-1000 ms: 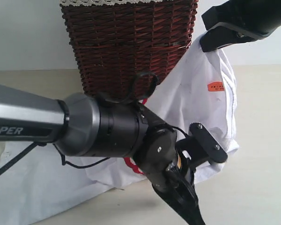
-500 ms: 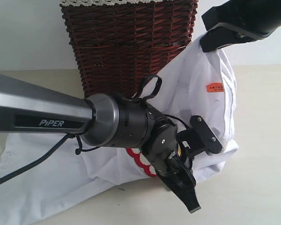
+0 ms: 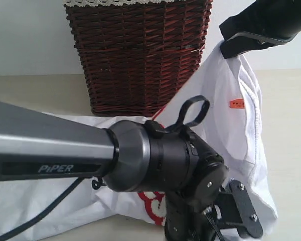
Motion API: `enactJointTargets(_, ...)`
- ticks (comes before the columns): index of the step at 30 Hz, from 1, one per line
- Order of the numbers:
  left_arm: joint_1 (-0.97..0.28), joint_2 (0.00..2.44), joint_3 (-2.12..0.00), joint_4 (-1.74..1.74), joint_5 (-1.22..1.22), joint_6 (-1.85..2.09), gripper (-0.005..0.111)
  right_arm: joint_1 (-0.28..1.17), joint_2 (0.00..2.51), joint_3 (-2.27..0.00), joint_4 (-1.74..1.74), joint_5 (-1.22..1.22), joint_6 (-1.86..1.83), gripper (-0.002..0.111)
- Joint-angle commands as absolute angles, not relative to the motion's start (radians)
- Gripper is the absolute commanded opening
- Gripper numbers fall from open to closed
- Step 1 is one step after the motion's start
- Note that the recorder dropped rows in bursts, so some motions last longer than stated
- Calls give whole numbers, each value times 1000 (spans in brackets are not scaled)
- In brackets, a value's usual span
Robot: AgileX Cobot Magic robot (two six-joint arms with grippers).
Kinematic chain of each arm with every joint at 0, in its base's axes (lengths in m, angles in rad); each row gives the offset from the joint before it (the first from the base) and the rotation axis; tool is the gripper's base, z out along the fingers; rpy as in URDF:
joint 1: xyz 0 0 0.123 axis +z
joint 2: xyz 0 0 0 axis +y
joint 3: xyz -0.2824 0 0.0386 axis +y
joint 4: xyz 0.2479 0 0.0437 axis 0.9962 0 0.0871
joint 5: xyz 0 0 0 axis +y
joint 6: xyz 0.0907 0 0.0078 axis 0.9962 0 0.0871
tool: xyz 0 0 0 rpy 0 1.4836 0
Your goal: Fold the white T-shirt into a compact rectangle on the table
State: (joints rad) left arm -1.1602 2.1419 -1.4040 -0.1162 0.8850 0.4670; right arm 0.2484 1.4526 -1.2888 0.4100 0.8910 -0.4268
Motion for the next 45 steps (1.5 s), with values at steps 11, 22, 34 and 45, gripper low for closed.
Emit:
enactJointTargets(11, -1278, 2096, -1387, -462, 1147, 685, 0, 244, 1484, -1298, 242, 816, -322, 0)
enactJointTargets(22, -1204, 2066, -1373, -96, 778, 314, 0, 244, 1484, -1298, 237, 829, -248, 24)
enactJointTargets(34, -1293, 2093, -1217, -359, 902, 495, 0, 244, 1430, -1298, 225, 839, -248, 58)
enactJointTargets(45, -1435, 2057, -1217, -426, 973, 520, 0, 244, 1430, -1298, 201, 843, -229, 54)
